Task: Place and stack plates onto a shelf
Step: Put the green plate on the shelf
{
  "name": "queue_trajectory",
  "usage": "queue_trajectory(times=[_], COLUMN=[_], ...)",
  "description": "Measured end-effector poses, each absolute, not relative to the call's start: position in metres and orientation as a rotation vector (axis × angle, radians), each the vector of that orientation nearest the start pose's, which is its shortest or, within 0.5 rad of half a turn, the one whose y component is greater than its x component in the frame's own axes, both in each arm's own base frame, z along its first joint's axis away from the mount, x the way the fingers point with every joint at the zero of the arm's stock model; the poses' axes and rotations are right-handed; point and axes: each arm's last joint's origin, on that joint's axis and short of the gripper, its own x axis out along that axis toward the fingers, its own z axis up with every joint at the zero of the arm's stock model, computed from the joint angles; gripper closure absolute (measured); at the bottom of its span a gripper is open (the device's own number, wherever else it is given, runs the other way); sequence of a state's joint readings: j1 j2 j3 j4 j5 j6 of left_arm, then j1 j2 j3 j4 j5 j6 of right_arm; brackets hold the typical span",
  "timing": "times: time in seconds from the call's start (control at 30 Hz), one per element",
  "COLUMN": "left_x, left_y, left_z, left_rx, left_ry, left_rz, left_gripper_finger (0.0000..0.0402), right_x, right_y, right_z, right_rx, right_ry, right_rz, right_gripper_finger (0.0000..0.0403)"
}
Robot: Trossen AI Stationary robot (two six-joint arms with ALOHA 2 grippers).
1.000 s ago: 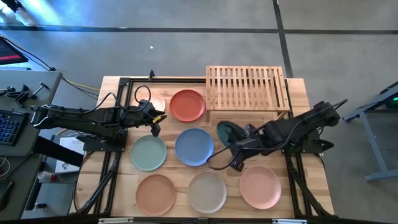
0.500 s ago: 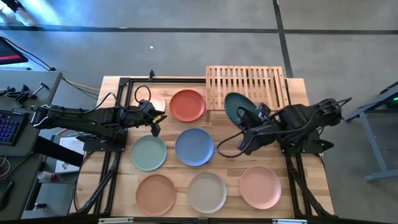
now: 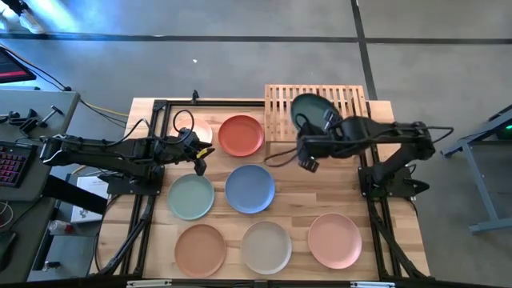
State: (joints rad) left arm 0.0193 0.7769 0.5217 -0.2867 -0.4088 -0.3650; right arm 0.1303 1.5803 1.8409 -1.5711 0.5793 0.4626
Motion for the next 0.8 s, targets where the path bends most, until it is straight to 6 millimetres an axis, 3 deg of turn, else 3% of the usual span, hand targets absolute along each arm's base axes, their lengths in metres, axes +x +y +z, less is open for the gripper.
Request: queue_trajectory(times=[0.23, 0.53, 0.8], left_x=[0.164, 0.164, 0.164], left_y=[0.015, 0.015, 0.015], left_z=[0.236, 0.236, 0.236], left_rx=[-0.245, -0.239, -0.240], left_ry=[0.452, 0.448, 0.448], left_rz=[0.509, 0.529, 0.530], left_gripper_finger=[0.0314, 0.0314, 0.0314], right_x=[0.270, 0.260, 0.226], right_y=[-0.011, -0.037, -0.041], right_z=[0.367, 0.327, 0.326], right_rx=[-0.182, -0.167, -0.096], right_ry=[1.264, 1.406, 1.339], right_rz=[-0.734, -0.860, -0.965], right_gripper_finger=[0.0403, 0.0403, 0.0403])
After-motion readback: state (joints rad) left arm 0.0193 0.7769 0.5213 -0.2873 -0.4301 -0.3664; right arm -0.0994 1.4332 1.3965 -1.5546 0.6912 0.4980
